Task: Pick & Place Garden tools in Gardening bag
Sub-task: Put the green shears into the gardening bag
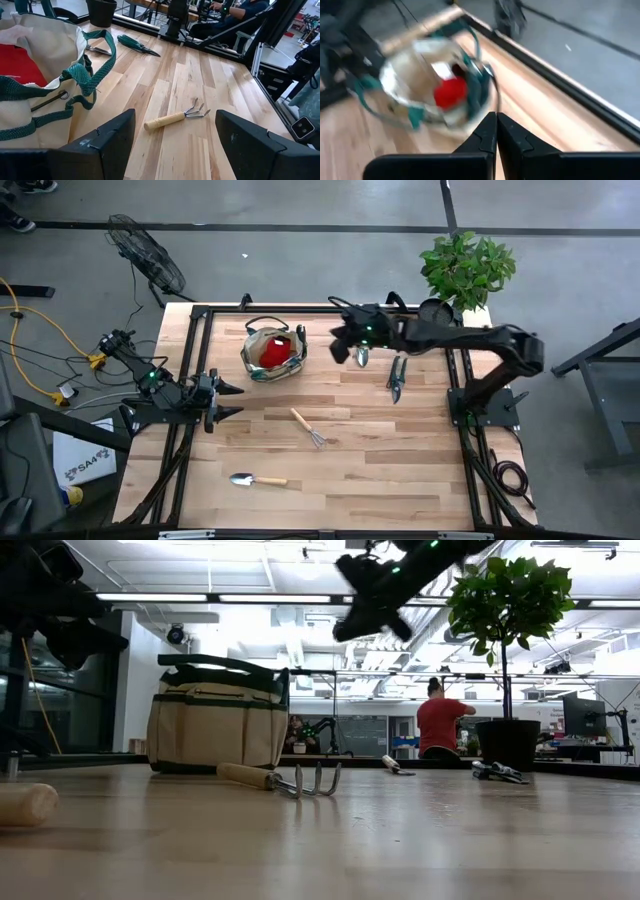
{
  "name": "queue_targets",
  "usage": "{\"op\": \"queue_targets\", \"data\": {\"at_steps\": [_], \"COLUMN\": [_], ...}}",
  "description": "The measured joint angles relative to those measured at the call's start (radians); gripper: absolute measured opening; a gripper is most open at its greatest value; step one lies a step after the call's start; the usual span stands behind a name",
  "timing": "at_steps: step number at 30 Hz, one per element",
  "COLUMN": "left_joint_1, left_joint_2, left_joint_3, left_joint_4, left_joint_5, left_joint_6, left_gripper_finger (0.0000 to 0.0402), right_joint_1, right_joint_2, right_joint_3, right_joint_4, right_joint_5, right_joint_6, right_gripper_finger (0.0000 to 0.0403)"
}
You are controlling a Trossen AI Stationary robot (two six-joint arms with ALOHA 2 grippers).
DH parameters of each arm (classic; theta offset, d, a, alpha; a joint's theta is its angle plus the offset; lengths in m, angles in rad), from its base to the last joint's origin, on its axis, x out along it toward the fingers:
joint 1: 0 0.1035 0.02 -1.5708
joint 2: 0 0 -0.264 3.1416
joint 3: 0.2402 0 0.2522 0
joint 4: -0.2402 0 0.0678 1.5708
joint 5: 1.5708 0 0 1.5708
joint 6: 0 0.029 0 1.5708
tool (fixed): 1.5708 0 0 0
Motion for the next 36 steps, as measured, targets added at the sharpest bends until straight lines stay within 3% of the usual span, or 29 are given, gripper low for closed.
{"op": "queue_targets", "data": {"at_steps": [6,10,14,19,29,36], "left_joint_1": [0.000,0.000,0.000,0.000,0.000,0.000], "left_joint_2": [0.000,0.000,0.000,0.000,0.000,0.000], "left_joint_3": [0.000,0.000,0.000,0.000,0.000,0.000], "left_joint_4": [0.000,0.000,0.000,0.000,0.000,0.000], "left_joint_5": [0.003,0.004,0.004,0.005,0.005,0.005], "left_joint_6": [0.000,0.000,0.000,0.000,0.000,0.000], "left_gripper_finger": [0.0269,0.0269,0.0269,0.0269,0.0269,0.0269], "right_joint_1": [0.034,0.058,0.073,0.070,0.018,-0.044], "right_joint_2": [-0.129,-0.160,-0.162,-0.162,-0.166,-0.166], "right_joint_3": [0.000,0.000,-0.008,-0.105,-0.336,-0.445], "right_joint_4": [-0.402,-0.656,-0.832,-0.832,-0.786,-0.657], "right_joint_5": [0.126,0.264,0.325,0.312,0.256,0.223], "right_joint_6": [0.134,0.305,0.458,0.559,0.721,0.712], "right_gripper_finger": [0.0002,0.0002,0.0006,0.0041,0.0154,0.0176]}}
